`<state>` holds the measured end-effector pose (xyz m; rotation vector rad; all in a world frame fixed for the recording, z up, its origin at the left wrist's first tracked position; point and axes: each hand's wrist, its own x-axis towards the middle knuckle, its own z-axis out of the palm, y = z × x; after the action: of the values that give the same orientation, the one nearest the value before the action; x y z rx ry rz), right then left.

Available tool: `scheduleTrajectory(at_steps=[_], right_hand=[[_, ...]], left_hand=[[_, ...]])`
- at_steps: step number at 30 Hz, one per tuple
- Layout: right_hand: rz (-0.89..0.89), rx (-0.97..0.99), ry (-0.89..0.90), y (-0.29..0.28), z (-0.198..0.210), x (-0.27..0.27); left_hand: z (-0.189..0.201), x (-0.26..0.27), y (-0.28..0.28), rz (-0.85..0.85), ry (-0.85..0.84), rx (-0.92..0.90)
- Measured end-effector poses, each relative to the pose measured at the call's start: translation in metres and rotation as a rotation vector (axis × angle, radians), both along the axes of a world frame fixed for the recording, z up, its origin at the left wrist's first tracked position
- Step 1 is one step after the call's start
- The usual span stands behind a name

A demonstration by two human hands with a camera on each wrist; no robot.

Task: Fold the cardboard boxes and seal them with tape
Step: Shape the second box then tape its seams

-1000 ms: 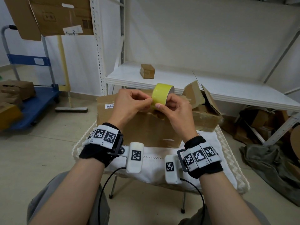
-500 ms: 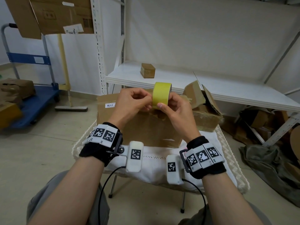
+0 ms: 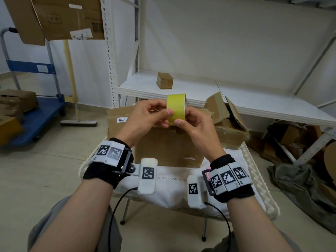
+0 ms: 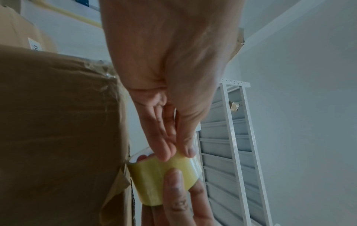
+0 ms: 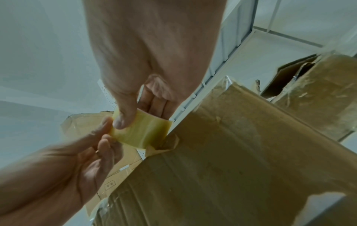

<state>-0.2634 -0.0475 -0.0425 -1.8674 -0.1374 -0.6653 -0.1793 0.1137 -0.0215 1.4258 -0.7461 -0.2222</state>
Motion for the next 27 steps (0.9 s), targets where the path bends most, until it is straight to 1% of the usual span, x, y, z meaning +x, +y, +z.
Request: scheduleTrajectory(at_steps=[3, 16, 24, 27], right_hand=[[0.008, 0.017, -0.002, -0.001, 0.0, 0.001], [0.024, 0.107, -0.016, 0.001, 0.002, -0.001], [-0.03, 0.124, -0.046, 0.0, 0.001, 0.001], [-0.055, 0.133, -0.061, 0.001, 0.0, 0.002]], left_hand=[[0.0, 0.0, 0.002, -0.008, -0.004, -0.007], [-0.004, 0.003, 0.0, -0.069, 0.129, -0.108], [-0.01, 0.003, -0.006, -0.106, 0.118, -0.148], [-0.013, 0.004, -0.012, -0.109, 0.15, -0.176]])
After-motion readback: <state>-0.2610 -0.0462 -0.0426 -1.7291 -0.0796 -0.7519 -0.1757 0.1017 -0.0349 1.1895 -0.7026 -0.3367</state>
